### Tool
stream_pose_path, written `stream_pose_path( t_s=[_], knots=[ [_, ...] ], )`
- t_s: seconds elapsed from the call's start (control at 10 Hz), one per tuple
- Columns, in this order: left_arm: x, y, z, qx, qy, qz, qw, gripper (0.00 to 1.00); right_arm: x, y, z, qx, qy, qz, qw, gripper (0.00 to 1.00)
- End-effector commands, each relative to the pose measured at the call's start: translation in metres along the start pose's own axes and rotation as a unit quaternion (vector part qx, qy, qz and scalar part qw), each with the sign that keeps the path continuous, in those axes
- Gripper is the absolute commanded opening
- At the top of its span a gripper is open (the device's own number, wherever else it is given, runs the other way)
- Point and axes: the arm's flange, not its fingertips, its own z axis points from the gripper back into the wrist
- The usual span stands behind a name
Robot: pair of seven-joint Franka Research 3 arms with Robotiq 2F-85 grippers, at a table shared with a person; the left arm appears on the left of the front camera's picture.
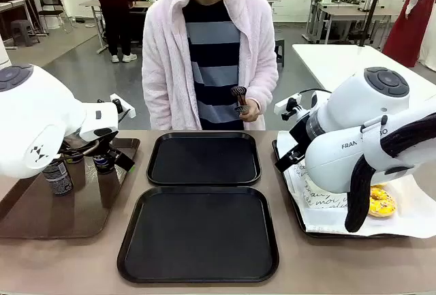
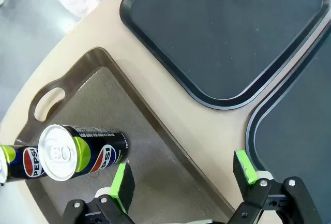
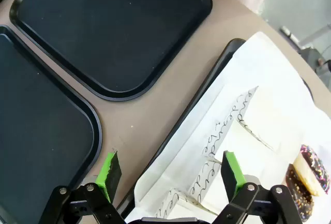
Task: Set up donuts and drinks on trays.
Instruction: Pick up one Pepsi coke and place it on the Flat Tray.
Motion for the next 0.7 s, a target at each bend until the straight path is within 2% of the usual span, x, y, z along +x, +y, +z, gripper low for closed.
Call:
stream_pose_path(
  t_s=[0.0, 0.6],
  knots=[
    [0.0000, -0.0001, 0.0000, 0.000, 0.000, 0.000, 1.000, 1.00, 0.0000, 0.0000, 0.0000, 0.000, 0.000, 0.000, 1.000, 1.00],
    [0.0000, -0.0001, 0.0000, 0.000, 0.000, 0.000, 1.000, 1.00, 0.0000, 0.0000, 0.0000, 0.000, 0.000, 0.000, 1.000, 1.00]
  ],
)
